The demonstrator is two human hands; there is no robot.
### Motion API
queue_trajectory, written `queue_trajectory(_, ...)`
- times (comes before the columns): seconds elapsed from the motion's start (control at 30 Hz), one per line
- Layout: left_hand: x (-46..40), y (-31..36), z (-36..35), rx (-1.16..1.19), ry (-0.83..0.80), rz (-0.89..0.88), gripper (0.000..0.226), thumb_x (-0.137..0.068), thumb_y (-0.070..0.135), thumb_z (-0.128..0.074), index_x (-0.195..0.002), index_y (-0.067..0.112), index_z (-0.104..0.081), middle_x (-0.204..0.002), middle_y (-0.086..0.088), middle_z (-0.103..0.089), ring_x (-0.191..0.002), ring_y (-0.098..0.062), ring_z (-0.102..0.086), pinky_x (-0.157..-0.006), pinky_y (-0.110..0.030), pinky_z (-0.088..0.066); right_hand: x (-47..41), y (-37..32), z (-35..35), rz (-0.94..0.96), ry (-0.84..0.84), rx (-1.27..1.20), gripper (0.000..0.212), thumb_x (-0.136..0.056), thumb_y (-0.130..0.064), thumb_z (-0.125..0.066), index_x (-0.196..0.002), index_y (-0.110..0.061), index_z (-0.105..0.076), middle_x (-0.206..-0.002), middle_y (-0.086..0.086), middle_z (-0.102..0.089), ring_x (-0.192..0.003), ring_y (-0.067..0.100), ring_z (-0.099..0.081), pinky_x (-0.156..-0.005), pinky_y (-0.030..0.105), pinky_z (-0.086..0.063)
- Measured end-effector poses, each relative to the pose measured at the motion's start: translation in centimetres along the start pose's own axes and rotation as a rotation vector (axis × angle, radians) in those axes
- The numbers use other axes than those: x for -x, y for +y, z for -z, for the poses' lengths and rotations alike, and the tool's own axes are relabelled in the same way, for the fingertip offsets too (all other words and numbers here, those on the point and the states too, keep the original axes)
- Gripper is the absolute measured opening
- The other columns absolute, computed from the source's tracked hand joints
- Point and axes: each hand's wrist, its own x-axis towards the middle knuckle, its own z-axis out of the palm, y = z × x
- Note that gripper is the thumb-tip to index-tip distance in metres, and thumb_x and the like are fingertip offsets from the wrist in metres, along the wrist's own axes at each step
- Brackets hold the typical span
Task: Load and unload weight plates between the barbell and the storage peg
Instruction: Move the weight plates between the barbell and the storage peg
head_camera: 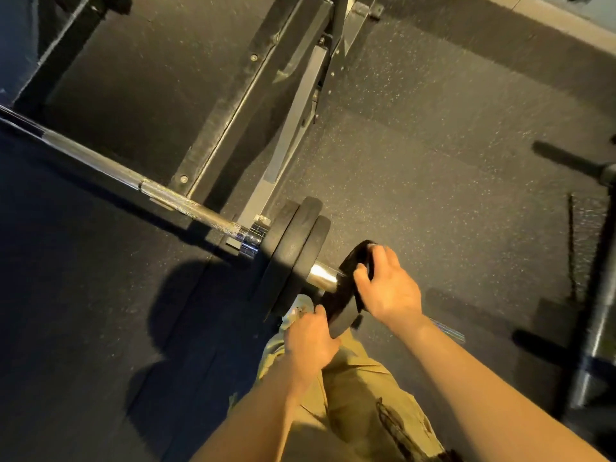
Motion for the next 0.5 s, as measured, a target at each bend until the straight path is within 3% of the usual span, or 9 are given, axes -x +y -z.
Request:
queue_trajectory(0.17,0.0,0.9,0.5,0.000,0.035,-0.081,0.053,-0.089,0.058,-0.053,-0.122,0.018,-0.048,-0.117,-0.004,-0.062,-0.109,-0.026,-0.060,-0.083,-0.036,-0.048,1.9,-0.1,-0.8,0.018,0.073,0.089,0.047,-0.097,-0.041,-0.039,-0.140,-0.022,-0.034,-0.154,0.003,-0.029,-0.113,0.028,-0.057,-0.090,0.042,-0.049)
queue_trajectory(0.3,-0.5,0.9,1.1,0.029,0.033,-0.108,0.045,-0.089,0.048,-0.057,-0.117,0.013,-0.051,-0.114,-0.007,-0.062,-0.107,-0.028,-0.060,-0.081,-0.037,-0.048,1.4,-1.0,-0.1,0.043,0.093,0.148,0.040,-0.097,-0.039,-0.040,-0.129,-0.016,-0.041,-0.134,0.008,-0.043,-0.101,0.029,-0.057,-0.079,0.040,-0.049)
queue_trajectory(0.37,-0.8,0.9,1.1,0.049,0.035,-0.116,0.043,-0.089,0.042,-0.060,-0.117,0.011,-0.051,-0.117,-0.009,-0.059,-0.109,-0.029,-0.057,-0.083,-0.036,-0.046,-0.2,-1.1,0.4,0.039,0.055,0.190,0.036,-0.096,-0.037,-0.041,-0.125,-0.016,-0.042,-0.125,0.009,-0.043,-0.104,0.031,-0.052,-0.080,0.040,-0.044)
queue_trajectory(0.43,-0.8,1.0,0.7,0.073,0.039,-0.104,0.040,-0.087,0.038,-0.062,-0.113,0.010,-0.051,-0.117,-0.009,-0.057,-0.108,-0.029,-0.056,-0.080,-0.034,-0.043,-2.6,-0.7,0.4,-0.075,-0.062,0.089,0.037,-0.096,-0.034,-0.042,-0.129,-0.016,-0.041,-0.131,0.011,-0.038,-0.115,0.034,-0.046,-0.089,0.043,-0.042)
queue_trajectory(0.5,-1.0,0.9,-0.2,0.138,0.057,-0.074,0.035,-0.085,0.035,-0.064,-0.107,0.012,-0.050,-0.113,-0.007,-0.058,-0.102,-0.026,-0.059,-0.079,-0.032,-0.048,-4.7,-0.5,0.4,-0.248,-0.203,-0.223,0.045,-0.096,-0.027,-0.044,-0.140,-0.017,-0.035,-0.139,0.015,-0.036,-0.117,0.036,-0.045,-0.092,0.041,-0.042)
